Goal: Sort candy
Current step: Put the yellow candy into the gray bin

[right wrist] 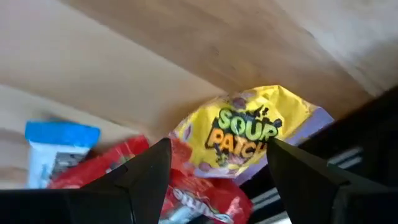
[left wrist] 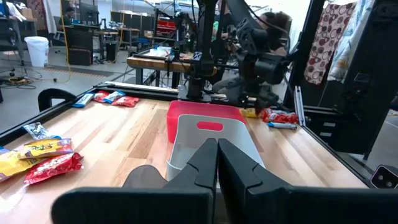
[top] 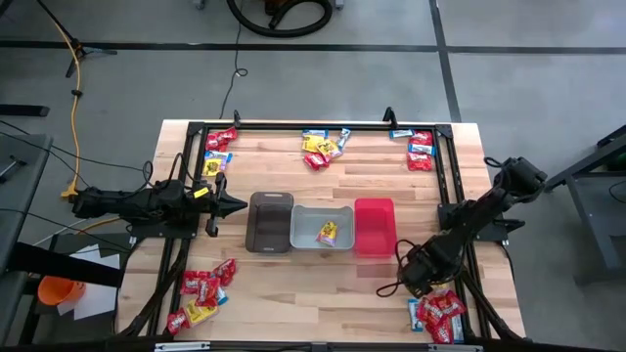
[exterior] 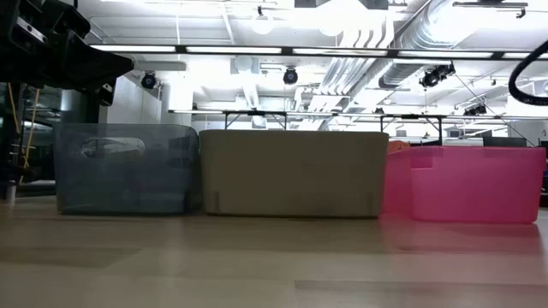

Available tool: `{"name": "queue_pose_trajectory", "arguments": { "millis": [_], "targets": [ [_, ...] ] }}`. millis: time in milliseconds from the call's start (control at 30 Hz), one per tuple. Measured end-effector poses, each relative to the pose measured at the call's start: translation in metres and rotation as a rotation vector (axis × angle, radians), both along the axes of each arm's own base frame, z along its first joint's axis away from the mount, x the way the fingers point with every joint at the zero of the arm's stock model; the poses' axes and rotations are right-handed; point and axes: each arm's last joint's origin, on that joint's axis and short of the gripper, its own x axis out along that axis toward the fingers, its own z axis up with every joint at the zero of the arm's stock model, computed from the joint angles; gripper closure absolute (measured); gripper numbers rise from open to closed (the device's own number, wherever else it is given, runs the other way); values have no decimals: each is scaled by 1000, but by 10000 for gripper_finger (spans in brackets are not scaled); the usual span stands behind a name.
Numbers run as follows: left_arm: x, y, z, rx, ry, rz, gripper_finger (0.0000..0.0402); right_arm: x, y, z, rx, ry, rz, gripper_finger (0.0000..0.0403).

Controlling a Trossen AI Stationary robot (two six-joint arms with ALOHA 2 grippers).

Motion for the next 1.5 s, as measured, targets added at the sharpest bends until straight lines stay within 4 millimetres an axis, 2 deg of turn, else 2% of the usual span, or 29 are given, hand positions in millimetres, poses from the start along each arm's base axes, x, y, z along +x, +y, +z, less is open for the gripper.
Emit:
{"name": "queue_pose_trajectory", "arguments": {
  "millis": [267, 400, 533, 700, 767, 833, 900, 1000, 1133, 1233, 1333, 1500],
  "targets": [
    [0, 0, 0, 0, 0, 0, 401, -8, -6, -8, -42, 47, -34, 144],
    [0, 0, 0, 0, 0, 0, 401, -8, -6, -9, -52, 39, -32, 166],
    [0, 0, 0, 0, 0, 0, 401, -8, -6, -8, -50, 35, -19, 233],
    [0, 0, 0, 0, 0, 0, 401, -3, -2, -2, -21, 1, 15, 370],
    [0, 0, 0, 0, 0, 0, 401, 2, 2, 6, 11, -36, 42, 391],
    [0, 0, 0, 0, 0, 0, 401, 6, 7, 18, 46, -62, 67, 381],
    [0, 0, 0, 0, 0, 0, 401, 10, 10, 36, 77, -96, 101, 377],
    [0, 0, 0, 0, 0, 0, 401, 16, 15, 68, 135, -196, 183, 393],
    [0, 0, 0, 0, 0, 0, 401, 27, 20, 112, 187, -492, 359, 394],
    [0, 0, 0, 0, 0, 0, 401, 40, 21, 136, 103, -745, 470, 394],
    [0, 0, 0, 0, 0, 0, 401, 59, 14, 147, 6, -954, 508, 400],
    [0, 0, 0, 0, 0, 0, 401, 97, -7, 147, -184, -1146, 555, 401]
  ]
}}
